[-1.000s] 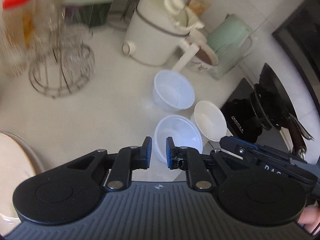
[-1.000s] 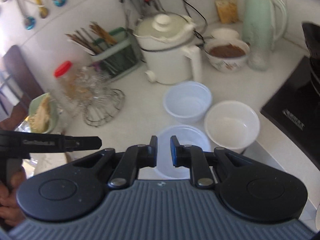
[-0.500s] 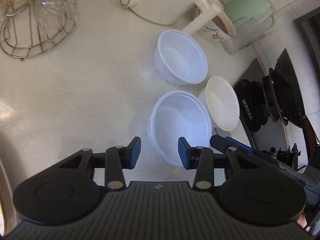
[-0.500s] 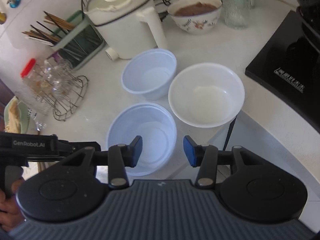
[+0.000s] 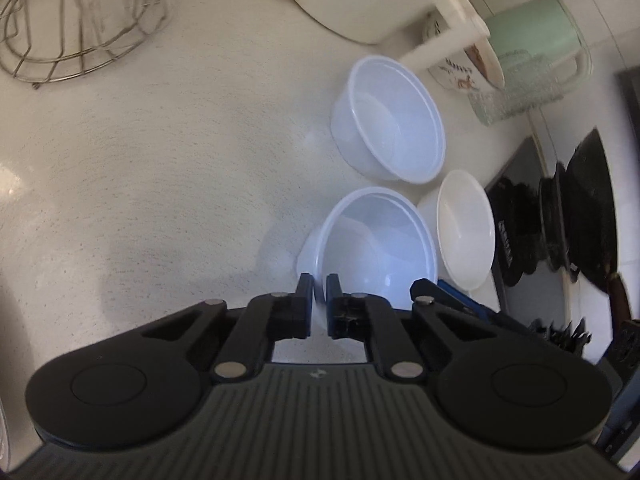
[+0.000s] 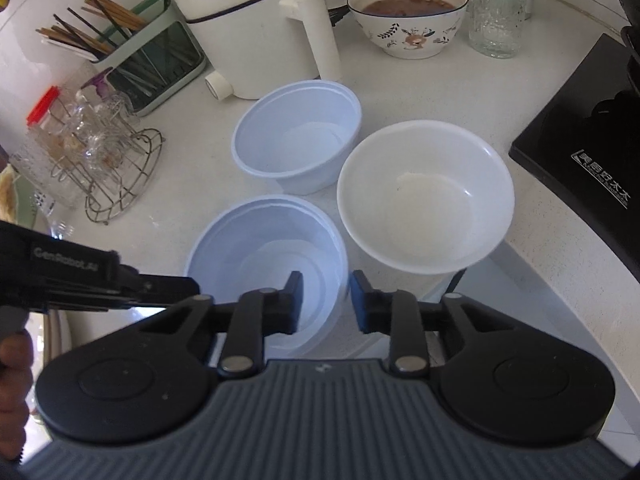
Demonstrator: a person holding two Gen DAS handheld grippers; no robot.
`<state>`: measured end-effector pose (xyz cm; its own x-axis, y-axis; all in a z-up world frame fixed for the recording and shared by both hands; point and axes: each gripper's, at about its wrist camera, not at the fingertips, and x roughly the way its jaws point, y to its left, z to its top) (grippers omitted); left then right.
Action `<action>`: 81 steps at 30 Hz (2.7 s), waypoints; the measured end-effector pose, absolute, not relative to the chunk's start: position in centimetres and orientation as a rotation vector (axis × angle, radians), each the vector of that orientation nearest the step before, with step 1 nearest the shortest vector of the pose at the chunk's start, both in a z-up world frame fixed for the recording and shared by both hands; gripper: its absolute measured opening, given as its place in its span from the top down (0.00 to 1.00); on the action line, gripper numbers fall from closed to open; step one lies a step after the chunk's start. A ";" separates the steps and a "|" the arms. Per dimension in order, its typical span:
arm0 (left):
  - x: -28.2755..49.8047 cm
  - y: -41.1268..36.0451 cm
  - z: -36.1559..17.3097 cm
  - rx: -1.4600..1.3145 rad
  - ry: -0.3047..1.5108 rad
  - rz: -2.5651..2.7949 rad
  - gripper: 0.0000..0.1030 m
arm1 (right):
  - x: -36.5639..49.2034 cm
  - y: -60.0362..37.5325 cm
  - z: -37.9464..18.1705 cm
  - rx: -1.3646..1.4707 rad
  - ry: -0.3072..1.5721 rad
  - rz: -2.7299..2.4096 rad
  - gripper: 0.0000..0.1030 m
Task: Organize plates and bowls
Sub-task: 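Close both grippers on the rim of the translucent plastic bowl, then lift the translucent bowl and set it down beside the plate stack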
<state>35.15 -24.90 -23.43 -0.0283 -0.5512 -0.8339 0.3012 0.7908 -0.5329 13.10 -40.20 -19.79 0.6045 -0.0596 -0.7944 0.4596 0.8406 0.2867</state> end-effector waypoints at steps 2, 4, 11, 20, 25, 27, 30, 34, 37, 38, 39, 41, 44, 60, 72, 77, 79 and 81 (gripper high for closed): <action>35.5 -24.1 -23.4 -0.246 1.455 -0.673 0.93 | 13.4 -40.4 -19.6 0.516 0.869 -0.285 0.73; 35.7 -23.5 -23.3 -0.258 1.452 -0.660 0.93 | 13.9 -40.5 -19.4 0.519 0.869 -0.251 0.73; 36.4 -19.7 -21.8 -0.295 1.412 -0.558 0.93 | 16.4 -38.8 -18.5 0.508 0.867 -0.131 0.73; 36.3 -13.0 -19.9 -0.402 1.329 -0.376 0.93 | 20.8 -34.8 -17.7 0.431 0.898 0.064 0.73; 35.8 -11.2 -19.9 -0.431 1.317 -0.299 0.93 | 22.0 -32.8 -17.8 0.356 0.928 0.138 0.73; 35.6 -10.9 -19.6 -0.427 1.315 -0.287 0.93 | 22.4 -32.5 -17.9 0.348 0.941 0.161 0.73; 35.5 -10.9 -19.4 -0.404 1.310 -0.274 0.93 | 22.5 -32.3 -18.0 0.348 0.951 0.172 0.73; 35.3 -10.7 -19.8 -0.377 1.315 -0.255 0.93 | 22.6 -31.4 -18.3 0.319 0.951 0.178 0.73; 35.0 -10.1 -20.3 -0.385 1.328 -0.256 0.92 | 22.8 -31.0 -18.5 0.320 0.957 0.175 0.73; 34.9 -10.0 -20.4 -0.388 1.330 -0.259 0.92 | 22.8 -31.0 -18.5 0.325 0.954 0.171 0.73; 34.8 -10.0 -20.5 -0.390 1.330 -0.262 0.92 | 22.7 -31.0 -18.5 0.327 0.946 0.165 0.73; 34.6 -10.1 -20.6 -0.368 1.329 -0.259 0.92 | 22.6 -30.7 -18.3 0.307 0.931 0.162 0.73; 34.3 -10.2 -20.8 -0.340 1.320 -0.261 0.92 | 22.6 -30.3 -18.2 0.278 0.927 0.167 0.73; 34.0 -10.8 -20.9 -0.226 1.308 -0.267 0.92 | 22.5 -30.2 -19.1 0.272 0.939 0.154 0.73; 32.9 -11.4 -17.3 -0.134 1.208 -0.295 0.83 | 21.4 -31.6 -16.0 0.298 0.846 0.100 0.72; 32.1 -11.3 -14.7 -0.168 1.138 -0.318 0.79 | 20.4 -31.6 -14.1 0.279 0.811 0.099 0.72; 31.8 -11.4 -14.0 -0.170 1.121 -0.312 0.79 | 19.9 -31.7 -13.4 0.265 0.796 0.098 0.72; 31.4 -11.5 -13.3 -0.169 1.102 -0.319 0.79 | 19.4 -32.1 -12.8 0.282 0.786 0.085 0.72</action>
